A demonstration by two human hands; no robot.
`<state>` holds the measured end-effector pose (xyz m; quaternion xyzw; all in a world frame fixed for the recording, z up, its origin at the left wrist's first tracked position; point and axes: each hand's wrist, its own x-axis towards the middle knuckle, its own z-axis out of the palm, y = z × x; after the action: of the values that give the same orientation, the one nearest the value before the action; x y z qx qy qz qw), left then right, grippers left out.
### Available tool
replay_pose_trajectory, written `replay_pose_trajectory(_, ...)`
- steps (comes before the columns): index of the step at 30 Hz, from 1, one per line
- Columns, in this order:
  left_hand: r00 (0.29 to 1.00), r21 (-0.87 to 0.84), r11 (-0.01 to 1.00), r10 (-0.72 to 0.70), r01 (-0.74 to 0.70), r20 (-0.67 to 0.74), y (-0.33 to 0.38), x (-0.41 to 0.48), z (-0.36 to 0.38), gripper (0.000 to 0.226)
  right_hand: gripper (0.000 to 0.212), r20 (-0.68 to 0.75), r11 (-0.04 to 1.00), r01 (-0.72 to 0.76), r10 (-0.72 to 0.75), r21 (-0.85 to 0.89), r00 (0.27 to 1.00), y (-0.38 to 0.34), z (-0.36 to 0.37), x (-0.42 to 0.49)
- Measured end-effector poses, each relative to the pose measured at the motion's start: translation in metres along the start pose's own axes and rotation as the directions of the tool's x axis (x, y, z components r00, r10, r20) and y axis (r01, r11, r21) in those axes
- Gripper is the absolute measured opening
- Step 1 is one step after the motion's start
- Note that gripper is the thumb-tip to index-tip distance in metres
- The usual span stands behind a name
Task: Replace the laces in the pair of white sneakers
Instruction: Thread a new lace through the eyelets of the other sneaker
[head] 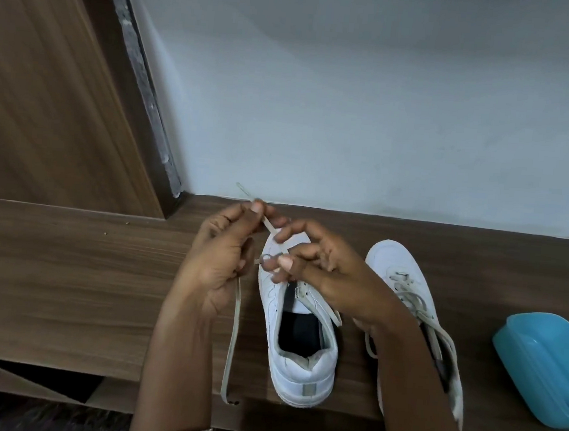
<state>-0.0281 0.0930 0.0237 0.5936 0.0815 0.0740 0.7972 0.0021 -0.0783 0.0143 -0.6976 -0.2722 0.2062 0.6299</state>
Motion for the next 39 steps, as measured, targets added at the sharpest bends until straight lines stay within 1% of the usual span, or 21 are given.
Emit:
replay_pose_trajectory(2,0.996,-0.077,0.995,0.049,-0.055,-0.073,0.003,0.003,-0.008,0.018,0.044,-0.051,0.996,-0.095,0.094,-0.004,0.994,0.002,-0.011,-0.005)
replay_pose_trajectory(4,0.985,-0.099,0.99,0.082,-0.097,-0.149,0.003,0.005,-0.016,0.018,0.05,-0.111,0.974,-0.173,0.158,-0.147,0.981,0.008,-0.023,-0.01)
replay_pose_trajectory(5,0.978,-0.084,0.991,0.088,-0.105,-0.187,0.003,0.005,-0.019,0.018,0.045,-0.166,0.935,-0.211,0.169,-0.286,0.972,0.013,-0.029,-0.011)
replay_pose_trajectory(7,0.963,-0.049,0.992,0.104,-0.12,-0.25,0.0,0.006,-0.024,0.02,0.022,-0.319,0.763,-0.309,0.141,-0.569,0.937,0.026,-0.037,-0.008)
replay_pose_trajectory(8,0.956,-0.039,0.991,0.116,-0.131,-0.268,-0.002,0.006,-0.026,0.021,0.013,-0.404,0.667,-0.365,0.104,-0.65,0.909,0.032,-0.039,-0.007)
replay_pose_trajectory(9,0.952,-0.033,0.99,0.124,-0.138,-0.281,-0.002,0.006,-0.027,0.022,0.009,-0.462,0.622,-0.402,0.073,-0.671,0.884,0.035,-0.04,-0.007)
replay_pose_trajectory(11,0.943,-0.024,0.988,0.135,-0.15,-0.303,-0.004,0.007,-0.03,0.023,0.009,-0.456,0.686,-0.398,0.107,-0.61,0.883,0.039,-0.042,-0.007)
replay_pose_trajectory(13,0.933,-0.029,0.985,0.153,-0.171,-0.326,-0.004,0.007,-0.031,0.023,0.023,-0.301,0.79,-0.381,0.26,-0.48,0.918,0.037,-0.037,-0.008)
replay_pose_trajectory(15,0.911,-0.064,0.972,0.186,-0.225,-0.368,-0.004,0.008,-0.032,0.022,0.036,-0.177,0.782,-0.366,0.322,-0.505,0.93,0.038,-0.031,-0.007)
replay_pose_trajectory(19,0.819,-0.099,0.915,0.297,-0.391,-0.49,0.001,0.005,-0.035,0.021,0.018,-0.22,0.787,-0.255,0.155,-0.561,0.963,0.041,-0.027,0.001)
replay_pose_trajectory(22,0.773,-0.07,0.886,0.359,-0.459,-0.523,0.004,0.003,-0.037,0.025,0.015,-0.251,0.911,-0.123,0.023,-0.393,0.968,0.027,-0.016,0.004)
replay_pose_trajectory(23,0.771,-0.04,0.886,0.378,-0.462,-0.512,0.004,0.003,-0.037,0.026,0.013,-0.245,0.956,-0.072,-0.001,-0.285,0.969,0.019,-0.01,0.005)
replay_pose_trajectory(25,0.8,0.05,0.901,0.408,-0.432,-0.439,0.004,0.003,-0.036,0.027,0.005,-0.127,0.992,0.015,-0.031,-0.129,0.991,0.006,0.006,0.008)
replay_pose_trajectory(27,0.856,0.163,0.915,0.404,-0.37,-0.323,0.001,0.003,-0.033,0.026,0.02,0.03,0.983,0.032,-0.026,-0.179,0.999,0.004,0.016,0.009)
replay_pose_trajectory(28,0.882,0.196,0.919,0.386,-0.343,-0.269,0.0,0.003,-0.032,0.024,0.025,0.054,0.965,0.024,-0.01,-0.261,0.998,0.007,0.018,0.011)
replay_pose_trajectory(29,0.902,0.214,0.922,0.368,-0.323,-0.225,-0.002,0.003,-0.031,0.023,0.024,0.009,0.939,0.001,0.002,-0.344,1.0,0.01,0.018,0.012)
replay_pose_trajectory(31,0.927,0.298,0.912,0.338,-0.28,-0.162,-0.007,0.005,-0.03,0.018,0.018,-0.192,0.914,-0.079,0.001,-0.398,0.981,0.017,0.011,0.014)
replay_pose_trajectory(33,0.951,0.38,0.894,0.294,-0.239,-0.094,-0.012,0.009,-0.03,0.012,0.014,-0.43,0.929,-0.202,0.053,-0.309,0.901,0.024,0.001,0.013)
replay_pose_trajectory(34,0.963,0.401,0.889,0.263,-0.219,-0.057,-0.014,0.01,-0.029,0.012,0.011,-0.497,0.931,-0.258,0.101,-0.257,0.862,0.026,-0.004,0.011)
replay_pose_trajectory(36,0.976,0.471,0.861,0.217,-0.193,0.003,-0.02,0.013,-0.025,0.017,0.024,-0.468,0.903,-0.367,0.23,-0.225,0.853,0.027,-0.012,0.006)
replay_pose_trajectory(39,0.98,0.621,0.762,0.191,-0.183,0.055,-0.033,0.016,-0.016,0.022,0.058,-0.301,0.776,-0.488,0.392,-0.4,0.87,0.028,-0.01,0.004)
